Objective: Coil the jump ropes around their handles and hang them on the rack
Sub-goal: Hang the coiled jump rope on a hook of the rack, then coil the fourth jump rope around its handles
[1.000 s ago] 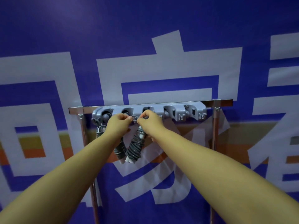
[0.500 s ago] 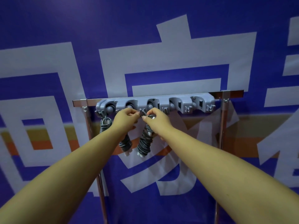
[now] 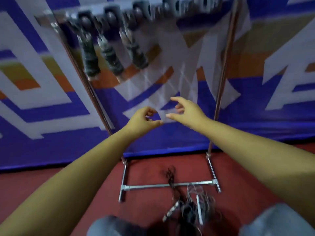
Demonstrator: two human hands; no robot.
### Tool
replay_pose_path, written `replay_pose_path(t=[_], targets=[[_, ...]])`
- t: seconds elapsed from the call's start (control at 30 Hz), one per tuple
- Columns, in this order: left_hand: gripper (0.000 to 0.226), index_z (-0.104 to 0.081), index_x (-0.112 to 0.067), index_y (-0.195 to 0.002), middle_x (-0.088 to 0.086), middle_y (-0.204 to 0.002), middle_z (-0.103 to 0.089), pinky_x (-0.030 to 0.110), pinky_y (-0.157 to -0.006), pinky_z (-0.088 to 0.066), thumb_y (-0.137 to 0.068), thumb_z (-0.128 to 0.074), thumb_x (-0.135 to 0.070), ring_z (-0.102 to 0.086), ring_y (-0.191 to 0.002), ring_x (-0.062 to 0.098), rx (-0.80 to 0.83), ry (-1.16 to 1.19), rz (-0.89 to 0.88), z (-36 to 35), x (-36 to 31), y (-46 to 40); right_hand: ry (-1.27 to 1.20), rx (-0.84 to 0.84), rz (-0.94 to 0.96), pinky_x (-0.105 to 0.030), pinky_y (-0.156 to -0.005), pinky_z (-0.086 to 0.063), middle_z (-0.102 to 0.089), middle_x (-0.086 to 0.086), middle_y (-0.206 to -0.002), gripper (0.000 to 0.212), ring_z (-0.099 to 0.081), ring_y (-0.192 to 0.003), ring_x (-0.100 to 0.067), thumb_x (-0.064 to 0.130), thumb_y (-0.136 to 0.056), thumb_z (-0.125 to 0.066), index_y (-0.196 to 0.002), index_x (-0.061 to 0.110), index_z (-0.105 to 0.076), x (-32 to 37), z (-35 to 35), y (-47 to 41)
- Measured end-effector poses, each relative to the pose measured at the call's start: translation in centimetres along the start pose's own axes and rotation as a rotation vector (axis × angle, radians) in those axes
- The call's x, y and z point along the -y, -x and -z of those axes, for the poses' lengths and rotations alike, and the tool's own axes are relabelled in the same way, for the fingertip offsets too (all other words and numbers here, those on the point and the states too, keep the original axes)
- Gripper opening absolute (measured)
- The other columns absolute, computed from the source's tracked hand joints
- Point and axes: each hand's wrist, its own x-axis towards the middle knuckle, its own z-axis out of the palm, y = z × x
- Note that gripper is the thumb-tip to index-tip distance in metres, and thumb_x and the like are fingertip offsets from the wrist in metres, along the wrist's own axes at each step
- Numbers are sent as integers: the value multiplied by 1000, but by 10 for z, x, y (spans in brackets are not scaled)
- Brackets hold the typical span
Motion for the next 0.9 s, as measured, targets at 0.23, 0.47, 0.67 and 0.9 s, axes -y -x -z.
replay_pose_path(t=[0.23,0.47,0.67,0.9], targets=[[45,-58,-9,-112,2,-104,-54,21,-78,-39,-75,-80,-20,-51,-93,14,242,69,264,-141,123,50,71,240,-378,-19,-80,-42,-54,-14,-123,71,-57,-96,-17,30,-76,-79,-138,19,-46,-168,-71,88],[55,-53,-8,-124,8,-121,-55,20,-79,-39,-78,-78,-24,-55,-100,17,455,50,543,-243,225,79,138,450,-619,-34,-97,-45,-54,-12,-132,72,-56,-116,-26,33,-76,-78,-139,18,-45,-286,-137,137],[55,-54,-13,-125,9,-118,-54,26,-81,-43,-77,-76,-30,-54,-98,20,599,-33,678,-296,287,81,134,563,-757,-28,-89,-39,-60,-12,-126,61,-56,-114,-26,31,-80,-75,-131,9,-51,-356,-184,156],[44,-57,-19,-117,1,-107,-62,15,-54,-41,-78,-75,-30,-59,-80,14,636,-2,794,-351,343,83,115,537,-884,-27,-87,-39,-62,-16,-119,52,-58,-110,-29,19,-83,-71,-130,7,-54,-424,-253,173]])
